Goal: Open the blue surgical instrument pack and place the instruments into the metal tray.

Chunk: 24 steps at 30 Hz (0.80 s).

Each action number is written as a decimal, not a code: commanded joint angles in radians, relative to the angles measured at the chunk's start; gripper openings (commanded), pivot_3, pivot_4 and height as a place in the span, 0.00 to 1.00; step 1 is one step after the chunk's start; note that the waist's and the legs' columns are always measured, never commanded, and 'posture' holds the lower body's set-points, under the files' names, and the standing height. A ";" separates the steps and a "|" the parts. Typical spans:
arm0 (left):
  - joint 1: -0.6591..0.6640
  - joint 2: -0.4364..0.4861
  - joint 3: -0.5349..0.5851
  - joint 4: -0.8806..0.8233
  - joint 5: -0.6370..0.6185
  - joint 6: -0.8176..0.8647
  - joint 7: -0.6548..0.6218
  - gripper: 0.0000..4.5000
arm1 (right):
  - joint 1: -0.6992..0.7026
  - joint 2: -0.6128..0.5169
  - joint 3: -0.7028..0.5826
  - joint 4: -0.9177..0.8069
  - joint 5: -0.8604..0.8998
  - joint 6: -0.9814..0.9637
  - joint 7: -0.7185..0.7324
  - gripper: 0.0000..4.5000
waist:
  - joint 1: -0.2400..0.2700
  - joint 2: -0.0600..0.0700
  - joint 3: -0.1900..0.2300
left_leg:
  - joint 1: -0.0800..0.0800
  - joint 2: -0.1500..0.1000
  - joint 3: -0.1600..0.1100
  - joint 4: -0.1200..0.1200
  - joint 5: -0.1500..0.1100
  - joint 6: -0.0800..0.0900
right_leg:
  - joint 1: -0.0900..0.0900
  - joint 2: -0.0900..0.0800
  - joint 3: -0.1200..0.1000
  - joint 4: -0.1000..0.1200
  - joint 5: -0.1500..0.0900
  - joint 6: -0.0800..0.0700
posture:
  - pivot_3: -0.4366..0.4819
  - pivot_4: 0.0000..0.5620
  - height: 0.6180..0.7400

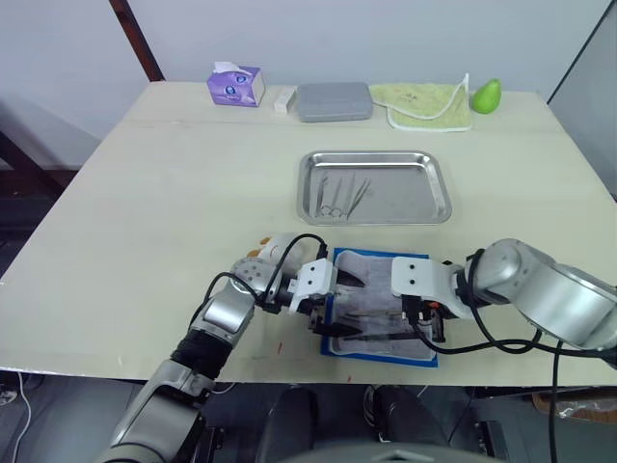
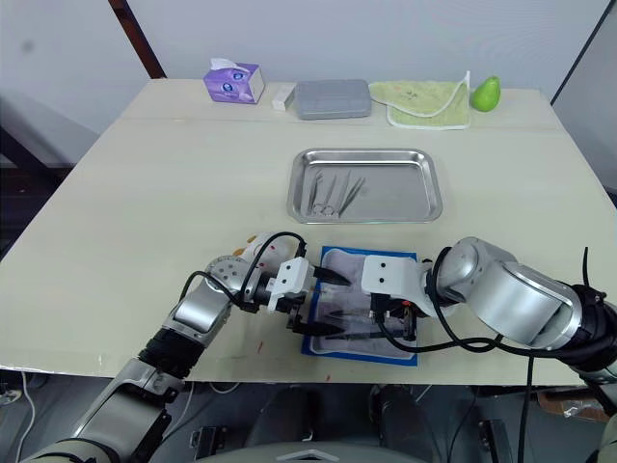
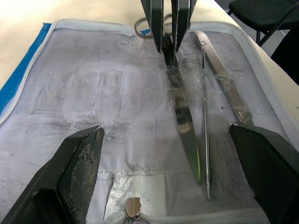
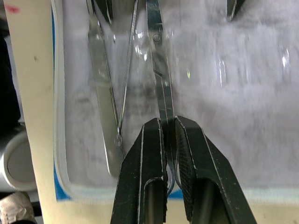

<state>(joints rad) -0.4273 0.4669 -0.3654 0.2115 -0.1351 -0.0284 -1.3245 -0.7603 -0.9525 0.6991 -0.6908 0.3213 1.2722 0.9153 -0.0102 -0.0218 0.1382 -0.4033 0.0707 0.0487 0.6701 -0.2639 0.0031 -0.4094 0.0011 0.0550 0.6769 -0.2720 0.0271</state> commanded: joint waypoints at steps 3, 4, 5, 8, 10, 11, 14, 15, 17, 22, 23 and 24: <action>0.012 0.006 -0.039 0.029 0.048 0.014 0.008 1.00 | 0.063 -0.127 -0.096 -0.040 -0.002 -0.075 0.029 0.02 | -0.001 0.000 0.000 | 0.000 0.000 0.000 0.000 0.000 0.000 | 0.000 0.000 0.000 0.000 0.000 0.000 | 0.48 0.27 0.98; 0.013 0.006 -0.038 0.029 0.048 0.014 0.008 1.00 | 0.083 -0.153 -0.116 -0.043 0.000 -0.089 0.035 0.02 | 0.000 0.000 0.000 | 0.000 0.000 0.001 0.000 0.000 0.000 | 0.000 0.000 0.000 0.000 0.000 0.000 | 0.48 0.27 0.98; 0.013 0.007 -0.037 0.029 0.048 0.013 0.009 1.00 | 0.102 -0.179 -0.138 -0.045 0.003 -0.102 0.043 0.02 | 0.000 0.000 0.000 | 0.000 0.000 0.000 0.000 0.000 0.000 | 0.000 0.000 0.000 0.000 0.000 0.000 | 0.48 0.27 0.98; 0.015 0.007 -0.035 0.029 0.048 0.011 0.010 1.00 | 0.173 -0.275 -0.228 -0.053 0.020 -0.152 0.084 0.02 | -0.002 0.000 0.000 | 0.000 0.000 0.001 0.000 0.000 0.000 | 0.000 0.000 0.000 0.000 0.000 0.000 | 0.48 0.27 0.98; 0.013 0.006 -0.034 0.034 0.048 0.008 0.012 1.00 | 0.210 -0.305 -0.304 -0.051 0.054 -0.160 0.106 0.02 | -0.001 0.001 0.000 | 0.001 0.000 0.001 0.000 0.000 0.000 | 0.000 0.000 0.001 0.000 0.000 0.000 | 0.48 0.27 0.98; 0.013 0.006 -0.033 0.037 0.049 0.006 0.012 1.00 | 0.223 -0.320 -0.348 -0.046 0.074 -0.165 0.122 0.02 | -0.002 0.001 0.000 | 0.001 0.000 0.001 0.000 0.000 0.000 | 0.000 0.000 0.001 0.000 0.000 0.000 | 0.48 0.27 0.98; 0.013 0.005 -0.030 0.038 0.048 0.003 0.014 1.00 | 0.268 -0.325 -0.479 -0.022 0.139 -0.156 0.146 0.02 | -0.002 0.001 0.000 | 0.002 0.000 0.002 0.000 0.000 0.000 | 0.000 0.000 0.002 0.000 0.000 0.000 | 0.48 0.27 0.98; 0.014 0.005 -0.030 0.038 0.047 0.003 0.015 1.00 | 0.283 -0.317 -0.520 -0.012 0.159 -0.149 0.148 0.02 | -0.002 0.001 0.000 | 0.002 0.000 0.001 0.000 0.000 0.000 | 0.000 0.000 0.001 0.000 0.000 0.000 | 0.48 0.27 0.98; 0.013 0.004 -0.028 0.040 0.047 0.001 0.015 1.00 | 0.303 -0.305 -0.570 0.002 0.187 -0.142 0.143 0.02 | -0.002 0.001 0.000 | 0.002 0.000 0.002 0.000 0.000 0.000 | 0.000 0.000 0.002 0.000 0.000 0.000 | 0.48 0.27 0.98; 0.013 0.001 -0.025 0.037 0.045 0.002 0.022 1.00 | 0.257 -0.144 -0.655 0.086 0.231 -0.114 0.041 0.02 | -0.002 0.000 0.000 | 0.002 0.000 0.002 0.000 0.000 0.000 | 0.000 0.000 0.002 0.000 0.000 0.000 | 0.48 0.27 0.98; 0.014 0.001 -0.025 0.035 0.044 0.002 0.023 1.00 | 0.241 -0.104 -0.654 0.103 0.221 -0.119 0.007 0.02 | -0.002 0.001 0.001 | 0.002 0.000 0.002 0.000 0.000 0.000 | 0.000 0.001 0.003 0.000 0.000 0.001 | 0.48 0.27 0.98; 0.016 0.001 -0.024 0.032 0.044 0.003 0.025 1.00 | 0.224 -0.069 -0.650 0.118 0.212 -0.110 -0.026 0.02 | -0.002 0.001 0.001 | 0.002 0.000 0.003 0.000 0.000 0.000 | 0.000 0.001 0.003 0.001 0.000 0.001 | 0.48 0.27 0.98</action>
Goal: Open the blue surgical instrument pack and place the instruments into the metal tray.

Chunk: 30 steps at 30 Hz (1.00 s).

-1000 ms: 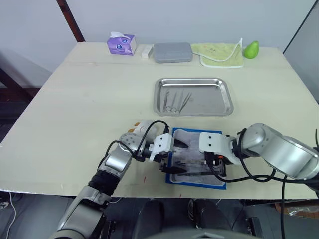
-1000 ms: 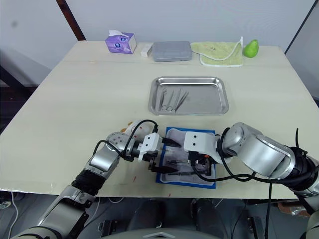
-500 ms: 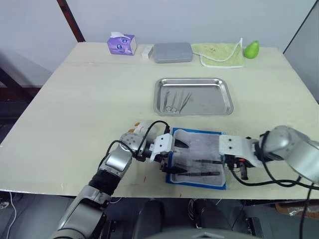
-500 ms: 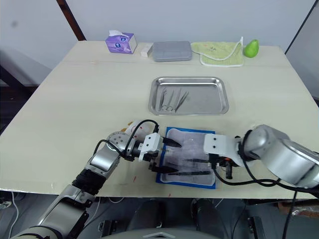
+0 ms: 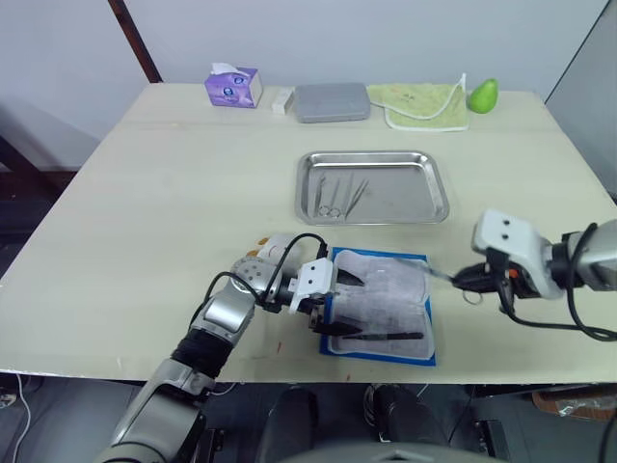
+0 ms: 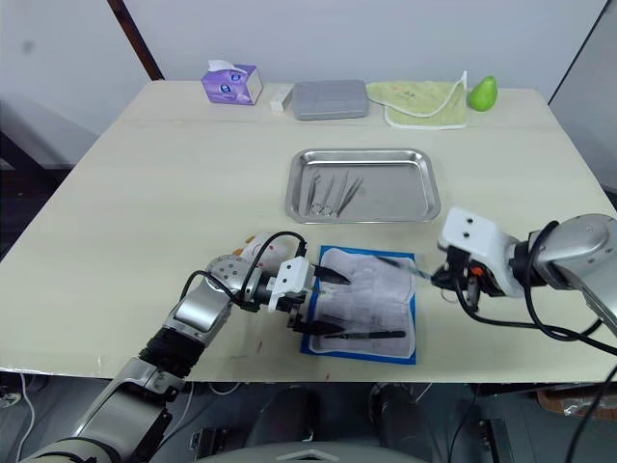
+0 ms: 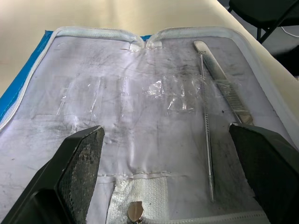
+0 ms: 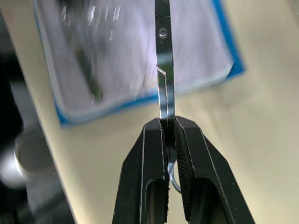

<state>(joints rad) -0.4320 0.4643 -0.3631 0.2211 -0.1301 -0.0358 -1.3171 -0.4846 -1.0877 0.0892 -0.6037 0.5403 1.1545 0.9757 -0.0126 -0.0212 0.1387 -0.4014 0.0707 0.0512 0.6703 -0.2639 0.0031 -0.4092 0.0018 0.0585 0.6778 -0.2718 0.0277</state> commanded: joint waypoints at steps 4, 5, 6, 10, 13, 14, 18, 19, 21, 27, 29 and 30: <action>0.030 0.007 -0.022 0.005 0.035 0.020 0.028 1.00 | -0.179 0.213 0.033 0.099 -0.059 0.078 -0.235 0.02 | 0.002 0.001 0.000 | -0.001 0.000 0.000 0.000 0.000 0.000 | 0.000 0.000 0.000 0.000 0.000 0.000 | 0.48 0.27 0.98; 0.033 0.008 -0.021 0.000 0.033 0.024 0.032 1.00 | -0.239 0.271 0.057 0.147 -0.074 0.134 -0.284 0.02 | -0.006 0.001 0.001 | 0.000 0.000 0.000 0.000 0.000 0.000 | 0.000 0.000 0.000 0.000 0.000 0.000 | 0.48 0.27 0.98; 0.035 0.008 -0.019 -0.004 0.032 0.027 0.035 1.00 | -0.286 0.342 0.048 0.200 -0.067 0.178 -0.317 0.02 | -0.001 0.001 0.001 | 0.000 0.000 0.001 0.000 0.000 0.000 | 0.000 0.001 0.002 0.001 0.000 0.000 | 0.48 0.27 0.98; 0.037 0.007 -0.016 -0.013 0.030 0.038 0.052 1.00 | -0.431 0.632 0.004 0.489 -0.168 0.161 -0.542 0.02 | -0.005 0.004 0.002 | 0.001 0.001 0.003 -0.001 0.000 0.000 | -0.001 0.003 0.004 0.001 0.000 0.000 | 0.48 0.27 0.98; 0.037 0.004 -0.016 -0.019 0.029 0.046 0.062 1.00 | -0.491 0.743 -0.010 0.661 -0.221 0.098 -0.628 0.02 | -0.001 0.003 0.002 | 0.000 0.002 0.007 -0.001 0.000 0.000 | -0.002 0.004 0.004 0.002 0.000 -0.001 | 0.48 0.27 0.98; 0.038 0.004 -0.016 -0.021 0.029 0.048 0.064 1.00 | -0.505 0.761 -0.010 0.702 -0.232 0.083 -0.638 0.02 | 0.002 0.003 0.002 | -0.001 0.002 0.008 -0.001 0.000 0.000 | -0.002 0.003 0.003 0.001 0.000 -0.001 | 0.48 0.27 0.98; 0.043 0.003 -0.016 -0.030 0.028 0.053 0.074 1.00 | -0.595 0.863 -0.061 0.972 -0.277 -0.053 -0.724 0.02 | -0.001 0.004 0.002 | -0.002 0.001 0.011 -0.001 0.000 0.000 | -0.003 0.001 0.005 0.000 0.000 0.000 | 0.48 0.27 0.98; 0.045 0.003 -0.016 -0.033 0.029 0.054 0.076 1.00 | -0.617 0.881 -0.071 1.040 -0.285 -0.088 -0.740 0.02 | -0.005 0.004 0.002 | -0.001 0.001 0.012 -0.001 0.000 0.000 | -0.004 0.001 0.006 0.000 0.000 0.000 | 0.48 0.27 0.98; 0.047 0.000 -0.017 -0.037 0.028 0.058 0.084 1.00 | -0.657 0.912 -0.092 1.177 -0.302 -0.162 -0.766 0.02 | -0.005 0.004 0.002 | -0.001 0.001 0.012 -0.002 0.000 0.000 | -0.004 0.001 0.006 0.001 0.000 0.000 | 0.48 0.27 0.98; 0.051 0.001 -0.015 -0.037 0.029 0.057 0.094 1.00 | -0.723 0.946 -0.102 1.410 -0.346 -0.276 -0.771 0.02 | -0.004 0.004 0.002 | 0.000 0.001 0.013 -0.002 0.000 0.000 | -0.004 0.001 0.007 0.001 0.000 0.000 | 0.48 0.27 0.98; 0.053 0.001 -0.015 -0.039 0.029 0.058 0.096 1.00 | -0.732 0.947 -0.105 1.462 -0.360 -0.305 -0.770 0.02 | -0.005 0.004 0.002 | 0.000 0.001 0.013 -0.002 0.000 0.000 | -0.004 0.001 0.007 0.001 0.001 0.000 | 0.48 0.27 0.98; 0.055 0.002 -0.014 -0.042 0.029 0.059 0.098 1.00 | -0.736 0.945 -0.107 1.484 -0.366 -0.317 -0.773 0.02 | -0.005 0.004 0.003 | 0.000 0.001 0.013 -0.002 0.000 0.000 | -0.004 0.001 0.007 0.001 0.001 0.000 | 0.48 0.27 0.98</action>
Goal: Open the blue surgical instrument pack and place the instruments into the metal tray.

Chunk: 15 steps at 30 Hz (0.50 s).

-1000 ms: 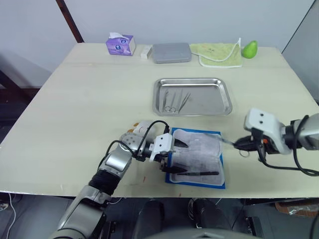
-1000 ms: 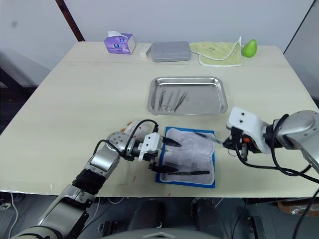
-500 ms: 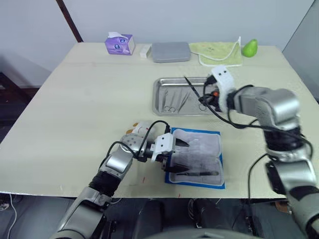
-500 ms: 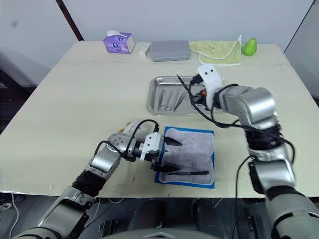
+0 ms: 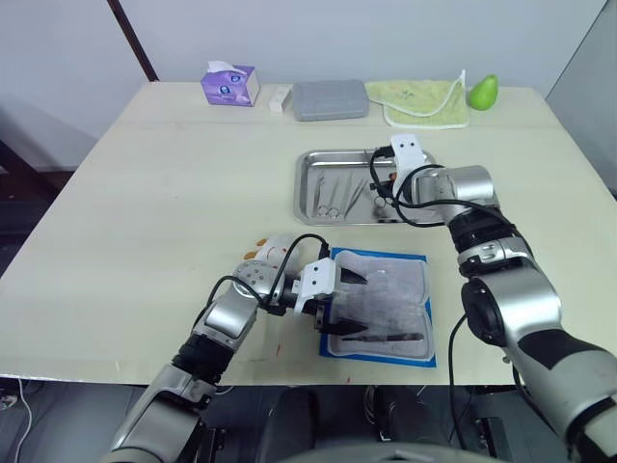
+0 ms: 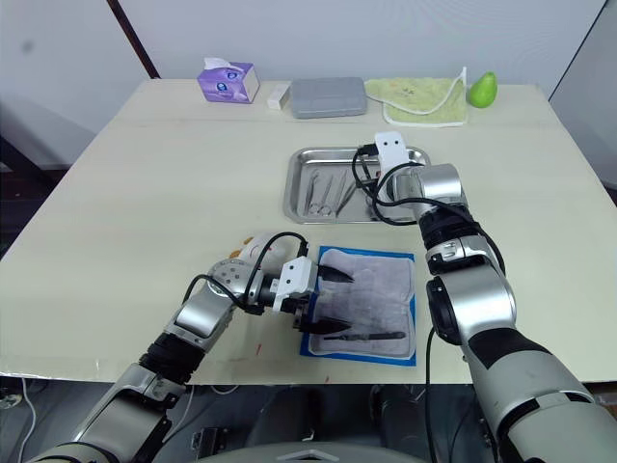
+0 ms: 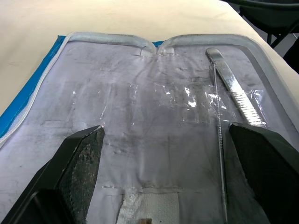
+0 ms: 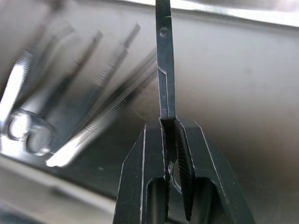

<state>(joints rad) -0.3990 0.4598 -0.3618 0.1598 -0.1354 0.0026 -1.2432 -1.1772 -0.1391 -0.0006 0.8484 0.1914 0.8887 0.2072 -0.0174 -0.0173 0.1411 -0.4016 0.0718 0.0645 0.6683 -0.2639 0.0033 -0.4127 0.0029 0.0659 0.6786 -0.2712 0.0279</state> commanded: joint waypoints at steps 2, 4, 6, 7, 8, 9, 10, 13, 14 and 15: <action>0.023 0.007 -0.015 0.017 0.033 0.022 0.026 1.00 | -0.048 -0.007 -0.022 0.066 -0.027 -0.071 -0.004 0.02 | 0.000 0.000 0.000 | 0.000 0.000 0.000 0.000 0.000 0.000 | 0.000 0.000 0.000 0.000 0.000 0.000 | 0.48 0.27 0.98; 0.025 0.008 -0.014 0.014 0.033 0.023 0.028 1.00 | -0.054 -0.008 -0.026 0.086 -0.035 -0.083 0.003 0.02 | -0.001 0.000 0.000 | 0.000 0.000 0.000 0.000 0.000 0.000 | 0.000 0.000 0.000 0.000 0.000 0.000 | 0.48 0.27 0.98; 0.026 0.008 -0.014 0.013 0.033 0.024 0.030 1.00 | -0.061 -0.007 -0.032 0.103 -0.038 -0.089 0.009 0.02 | -0.001 0.000 0.000 | 0.000 0.000 0.000 0.000 0.000 0.000 | 0.000 0.000 0.000 0.000 0.000 0.000 | 0.48 0.27 0.98; 0.027 0.008 -0.014 0.012 0.033 0.024 0.030 1.00 | -0.064 -0.006 -0.039 0.110 -0.035 -0.093 0.008 0.10 | -0.001 0.000 0.000 | 0.000 0.000 0.000 0.000 0.000 0.000 | 0.000 0.000 0.000 0.000 0.000 0.000 | 0.48 0.27 0.98; 0.027 0.008 -0.015 0.011 0.033 0.024 0.031 1.00 | -0.066 -0.006 -0.043 0.116 -0.035 -0.095 0.009 0.19 | -0.001 0.000 0.000 | 0.000 0.000 0.000 0.000 0.000 0.000 | 0.000 0.000 0.000 0.000 0.000 0.000 | 0.48 0.27 0.98; 0.025 0.008 -0.015 0.013 0.033 0.025 0.031 1.00 | -0.069 -0.005 -0.045 0.122 -0.035 -0.099 0.010 0.22 | -0.001 0.000 0.000 | 0.000 0.000 0.000 0.000 0.000 0.000 | 0.000 0.000 0.000 0.000 0.000 0.000 | 0.48 0.27 0.98; 0.025 0.008 -0.014 0.013 0.033 0.025 0.031 1.00 | -0.069 -0.008 -0.039 0.118 -0.038 -0.098 0.022 0.34 | -0.001 0.000 0.000 | 0.000 0.000 0.000 0.000 0.000 0.000 | 0.000 0.000 0.000 0.000 0.000 0.000 | 0.48 0.27 0.98; 0.023 0.008 -0.013 0.013 0.031 0.026 0.030 1.00 | -0.066 -0.019 -0.026 0.087 -0.046 -0.100 0.057 0.61 | -0.002 0.000 0.000 | 0.000 0.000 0.000 0.000 0.000 0.000 | 0.000 0.000 0.000 0.000 0.000 0.000 | 0.48 0.27 0.98; 0.023 0.009 -0.013 0.014 0.031 0.025 0.030 1.00 | -0.061 -0.024 -0.024 0.062 -0.044 -0.095 0.074 0.72 | -0.002 0.001 0.000 | 0.000 0.000 0.000 0.000 0.000 0.000 | 0.000 0.000 0.000 0.000 0.000 0.000 | 0.48 0.27 0.98; 0.024 0.010 -0.012 0.014 0.030 0.024 0.029 1.00 | -0.047 -0.033 -0.015 0.009 -0.042 -0.100 0.106 0.83 | -0.002 0.001 0.000 | 0.000 0.000 0.000 0.000 0.000 0.000 | 0.000 0.000 0.000 0.000 0.000 0.000 | 0.48 0.27 0.98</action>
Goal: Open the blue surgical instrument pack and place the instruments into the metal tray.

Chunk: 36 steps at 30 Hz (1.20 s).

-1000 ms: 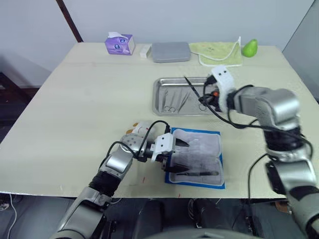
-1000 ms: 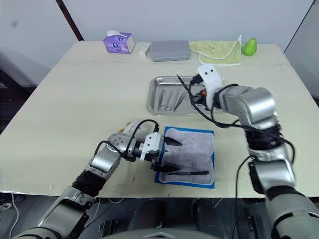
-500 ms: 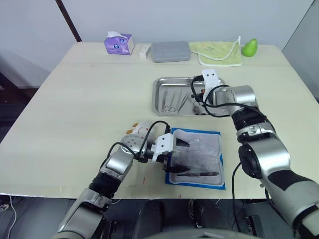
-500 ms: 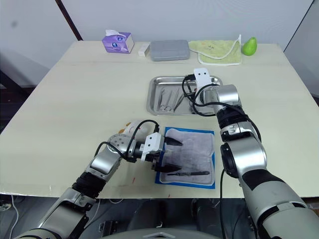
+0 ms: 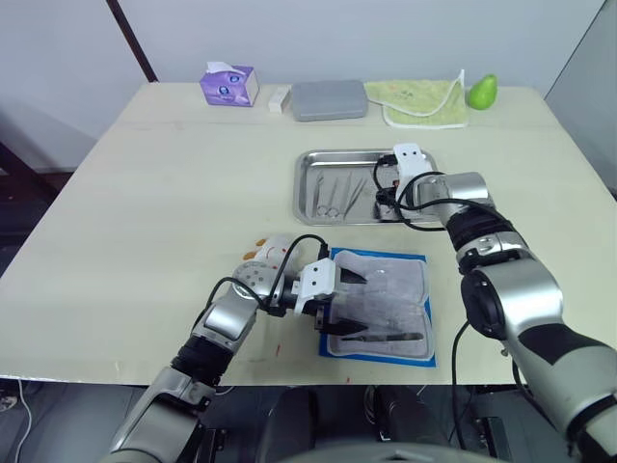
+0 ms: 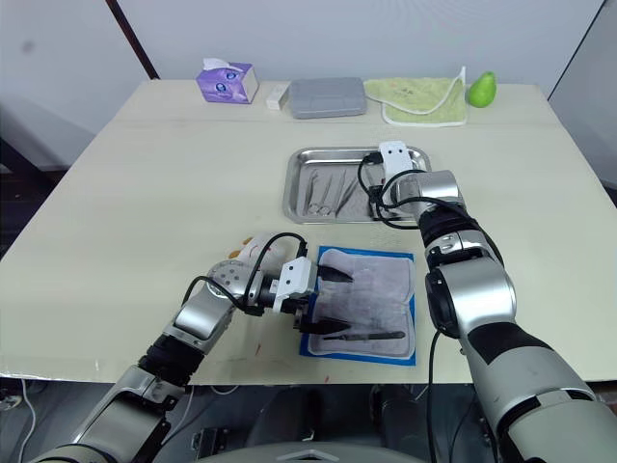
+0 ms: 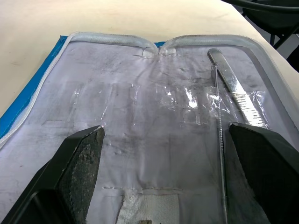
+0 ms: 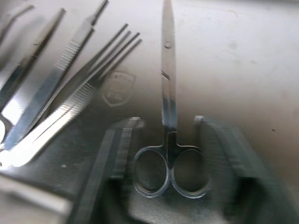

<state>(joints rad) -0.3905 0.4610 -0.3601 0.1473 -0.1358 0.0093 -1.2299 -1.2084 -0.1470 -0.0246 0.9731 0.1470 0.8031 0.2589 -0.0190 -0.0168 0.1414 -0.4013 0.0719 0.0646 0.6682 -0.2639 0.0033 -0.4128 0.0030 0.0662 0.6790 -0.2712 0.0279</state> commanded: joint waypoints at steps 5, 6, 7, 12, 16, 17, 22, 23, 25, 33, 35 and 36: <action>0.021 0.010 -0.003 0.029 0.008 0.006 0.004 1.00 | 0.244 -0.075 0.004 -0.661 0.135 -0.106 0.299 0.83 | 0.004 0.001 0.000 | -0.001 0.000 -0.001 -0.001 0.000 0.000 | 0.000 0.000 -0.001 -0.001 0.000 0.000 | 0.48 0.27 0.98; 0.022 0.009 -0.001 0.031 0.003 0.004 0.002 1.00 | 0.305 -0.075 -0.014 -0.746 0.183 -0.164 0.369 0.83 | 0.006 0.000 0.000 | -0.001 0.000 -0.002 -0.001 0.000 0.000 | 0.000 0.000 -0.002 -0.001 0.000 0.000 | 0.48 0.27 0.98; 0.022 0.010 -0.002 0.034 0.001 -0.004 -0.004 1.00 | 0.366 -0.102 -0.009 -0.842 0.199 -0.164 0.402 0.83 | 0.005 0.000 0.000 | -0.001 0.000 -0.004 -0.002 0.000 0.000 | 0.001 0.001 -0.003 -0.002 0.000 0.000 | 0.48 0.27 0.98; 0.029 0.012 0.004 0.050 -0.014 -0.025 -0.022 1.00 | 0.579 -0.237 -0.016 -1.135 0.317 -0.138 0.568 0.83 | 0.002 0.003 0.002 | -0.001 0.000 -0.002 -0.001 0.000 0.000 | 0.000 0.000 -0.001 -0.001 0.000 0.001 | 0.48 0.27 0.98; 0.034 0.015 0.007 0.060 -0.019 -0.040 -0.035 1.00 | 0.721 -0.352 -0.049 -1.273 0.403 -0.125 0.667 0.89 | -0.001 0.003 0.002 | 0.001 0.000 -0.002 -0.001 0.000 0.000 | 0.001 0.002 0.000 -0.001 0.000 0.001 | 0.48 0.27 0.98; 0.035 0.017 0.008 0.062 -0.021 -0.042 -0.040 1.00 | 0.770 -0.396 -0.054 -1.310 0.409 -0.140 0.704 0.96 | 0.001 0.003 0.002 | 0.001 0.001 -0.002 -0.001 0.000 0.000 | 0.001 0.002 0.000 0.000 0.000 0.000 | 0.48 0.27 0.98; 0.035 0.024 0.010 0.074 -0.025 -0.056 -0.054 1.00 | 1.012 -0.567 -0.166 -1.451 0.461 -0.187 0.816 1.00 | 0.006 0.001 0.003 | 0.001 0.001 -0.002 -0.001 0.000 0.000 | 0.001 0.002 0.000 -0.002 -0.001 0.000 | 0.48 0.27 0.98; 0.035 0.025 0.011 0.075 -0.028 -0.058 -0.057 1.00 | 1.070 -0.600 -0.206 -1.476 0.470 -0.202 0.842 1.00 | 0.005 0.001 0.003 | 0.001 0.000 -0.002 -0.001 0.000 0.000 | 0.001 0.002 0.001 -0.002 -0.001 0.001 | 0.48 0.27 0.98; 0.035 0.028 0.012 0.077 -0.031 -0.060 -0.064 1.00 | 1.142 -0.641 -0.258 -1.506 0.485 -0.215 0.869 1.00 | 0.004 0.001 0.003 | 0.001 0.000 -0.001 0.000 0.000 0.000 | 0.002 0.003 0.002 -0.001 -0.001 0.001 | 0.48 0.27 0.98; 0.037 0.039 0.020 0.083 -0.041 -0.068 -0.090 1.00 | 1.417 -0.737 -0.539 -1.581 0.559 -0.229 0.958 1.00 | 0.004 -0.002 0.005 | 0.003 0.001 -0.003 0.000 0.000 0.000 | 0.003 0.004 0.001 -0.001 -0.002 0.004 | 0.48 0.27 0.98; 0.040 0.044 0.023 0.082 -0.043 -0.070 -0.097 1.00 | 1.465 -0.746 -0.583 -1.592 0.574 -0.227 0.967 1.00 | 0.004 -0.002 0.005 | 0.003 0.001 -0.003 0.000 0.000 0.000 | 0.003 0.004 0.001 -0.001 -0.002 0.004 | 0.48 0.27 0.98; 0.041 0.044 0.024 0.083 -0.043 -0.071 -0.099 1.00 | 1.486 -0.750 -0.596 -1.595 0.574 -0.232 0.974 1.00 | 0.003 -0.003 0.005 | 0.003 0.001 -0.002 0.000 0.000 0.000 | 0.003 0.003 0.002 -0.001 -0.002 0.004 | 0.48 0.27 0.98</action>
<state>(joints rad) -0.3721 0.4874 -0.3238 0.2105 -0.1914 -0.0728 -1.3133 0.2669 -0.8841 -0.5771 -0.5889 0.7000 0.5848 1.2169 -0.0164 -0.0193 0.1466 -0.3980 0.0726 0.0622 0.6681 -0.2643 0.0035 -0.4094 0.0066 0.0677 0.6777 -0.2735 0.0314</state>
